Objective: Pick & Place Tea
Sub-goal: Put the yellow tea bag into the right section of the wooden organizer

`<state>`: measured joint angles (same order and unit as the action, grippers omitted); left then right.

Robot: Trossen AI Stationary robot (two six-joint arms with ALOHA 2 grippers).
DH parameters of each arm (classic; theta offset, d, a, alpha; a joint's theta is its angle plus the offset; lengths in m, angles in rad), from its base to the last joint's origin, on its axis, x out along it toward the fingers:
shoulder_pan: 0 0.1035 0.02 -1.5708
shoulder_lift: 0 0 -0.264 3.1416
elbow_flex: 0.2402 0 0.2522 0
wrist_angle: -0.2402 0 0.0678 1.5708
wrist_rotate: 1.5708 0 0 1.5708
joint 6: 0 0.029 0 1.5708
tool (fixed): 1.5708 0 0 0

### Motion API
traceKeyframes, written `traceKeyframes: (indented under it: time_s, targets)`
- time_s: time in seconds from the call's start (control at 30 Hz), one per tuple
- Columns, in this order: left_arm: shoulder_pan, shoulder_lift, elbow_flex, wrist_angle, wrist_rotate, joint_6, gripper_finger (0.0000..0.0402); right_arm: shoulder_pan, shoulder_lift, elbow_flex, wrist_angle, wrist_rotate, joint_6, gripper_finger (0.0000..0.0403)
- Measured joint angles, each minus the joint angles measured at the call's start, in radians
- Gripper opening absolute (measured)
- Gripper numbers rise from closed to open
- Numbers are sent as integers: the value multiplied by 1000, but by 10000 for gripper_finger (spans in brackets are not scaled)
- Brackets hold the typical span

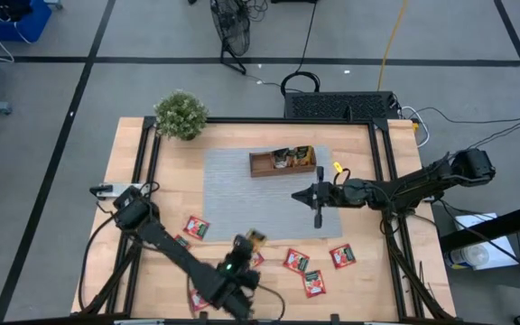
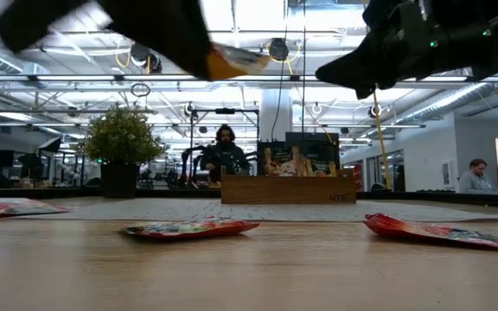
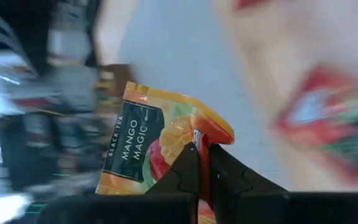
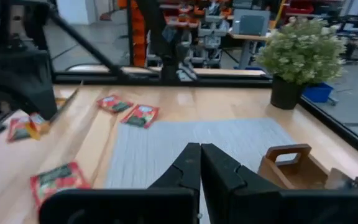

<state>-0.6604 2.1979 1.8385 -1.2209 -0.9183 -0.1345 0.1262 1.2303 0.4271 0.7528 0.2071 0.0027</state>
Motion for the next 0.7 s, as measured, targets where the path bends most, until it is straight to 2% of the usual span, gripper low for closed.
traceKeyframes:
  time_s: [0.13,0.37,0.53,0.7]
  targets:
    - [101,0,-2,-7,-97,182,14,-53,67,0,80,-21,13,16]
    - [256,0,-2,-6,-209,342,14,-178,166,0,203,-248,121,108]
    - [335,0,-2,1,-218,422,14,-271,237,0,290,-361,183,162]
    - [377,0,-3,18,-219,445,14,-344,305,0,419,-491,224,177]
